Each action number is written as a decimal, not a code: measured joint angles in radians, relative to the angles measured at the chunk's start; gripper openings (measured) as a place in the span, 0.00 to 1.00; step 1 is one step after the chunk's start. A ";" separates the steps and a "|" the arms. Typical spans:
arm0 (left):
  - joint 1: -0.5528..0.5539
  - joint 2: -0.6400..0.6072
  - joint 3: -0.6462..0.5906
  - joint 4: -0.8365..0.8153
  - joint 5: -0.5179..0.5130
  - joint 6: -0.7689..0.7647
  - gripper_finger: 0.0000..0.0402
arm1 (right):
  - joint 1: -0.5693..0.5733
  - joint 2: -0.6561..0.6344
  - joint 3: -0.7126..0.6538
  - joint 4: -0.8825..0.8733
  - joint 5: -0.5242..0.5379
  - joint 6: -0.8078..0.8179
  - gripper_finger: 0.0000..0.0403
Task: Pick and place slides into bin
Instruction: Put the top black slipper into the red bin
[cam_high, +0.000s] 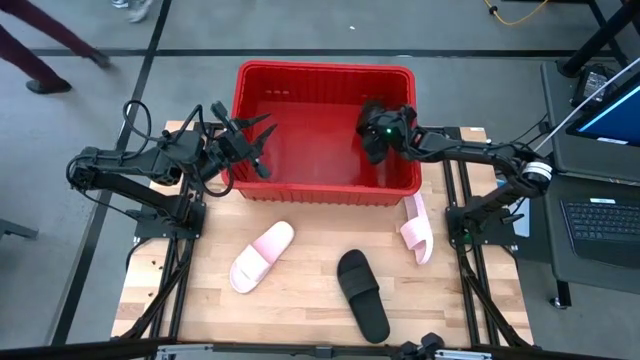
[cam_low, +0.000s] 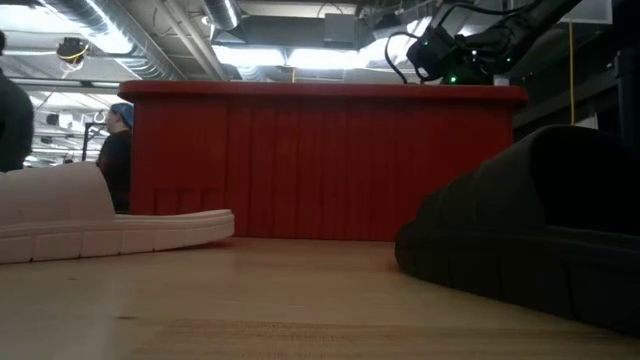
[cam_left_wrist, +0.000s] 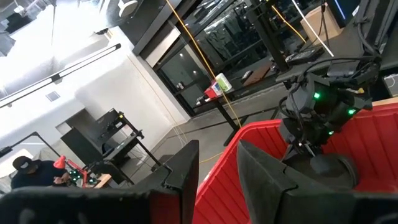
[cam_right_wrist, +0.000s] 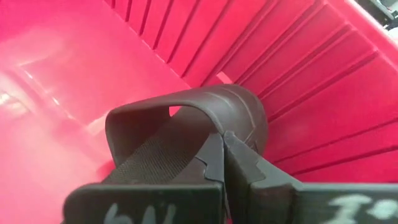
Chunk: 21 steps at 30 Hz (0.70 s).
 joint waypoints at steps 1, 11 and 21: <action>0.000 0.000 0.000 0.000 0.000 0.000 0.26 | 0.000 0.007 0.000 -0.001 0.001 -0.002 0.00; 0.000 0.000 0.000 0.000 0.000 0.000 0.26 | 0.002 0.077 0.005 0.042 0.027 0.007 0.00; 0.000 0.000 0.000 0.000 0.000 0.000 0.26 | 0.001 0.075 0.003 0.034 0.060 -0.056 0.03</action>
